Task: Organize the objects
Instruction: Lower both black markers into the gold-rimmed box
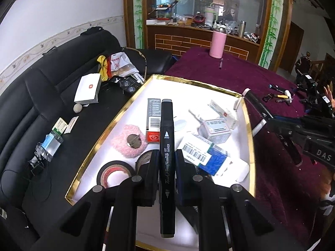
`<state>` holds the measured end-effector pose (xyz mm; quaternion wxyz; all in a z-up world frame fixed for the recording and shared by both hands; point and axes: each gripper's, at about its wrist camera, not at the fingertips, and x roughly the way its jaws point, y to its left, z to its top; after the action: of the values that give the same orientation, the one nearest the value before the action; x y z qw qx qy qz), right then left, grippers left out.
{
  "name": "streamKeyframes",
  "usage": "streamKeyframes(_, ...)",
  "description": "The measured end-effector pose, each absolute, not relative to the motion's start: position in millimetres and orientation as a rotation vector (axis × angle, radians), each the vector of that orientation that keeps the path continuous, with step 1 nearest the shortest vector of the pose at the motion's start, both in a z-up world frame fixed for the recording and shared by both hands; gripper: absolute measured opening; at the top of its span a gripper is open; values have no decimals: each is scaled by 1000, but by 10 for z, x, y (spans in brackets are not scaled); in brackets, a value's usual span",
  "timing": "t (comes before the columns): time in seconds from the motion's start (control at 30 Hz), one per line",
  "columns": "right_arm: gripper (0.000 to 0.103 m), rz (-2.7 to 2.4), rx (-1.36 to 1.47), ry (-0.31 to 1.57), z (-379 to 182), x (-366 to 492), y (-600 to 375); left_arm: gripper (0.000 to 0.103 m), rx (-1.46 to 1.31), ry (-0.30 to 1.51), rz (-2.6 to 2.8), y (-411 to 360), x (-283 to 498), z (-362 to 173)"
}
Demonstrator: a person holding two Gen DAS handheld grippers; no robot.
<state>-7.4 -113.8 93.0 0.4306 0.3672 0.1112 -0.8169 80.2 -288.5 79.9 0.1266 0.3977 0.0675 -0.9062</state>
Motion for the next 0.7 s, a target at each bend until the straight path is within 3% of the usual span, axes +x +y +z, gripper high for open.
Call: streamKeyframes(0.7, 16, -1980, 930, 303, 874, -95, -1514, 15, 1200, 233, -2588, -3108, 785, 598)
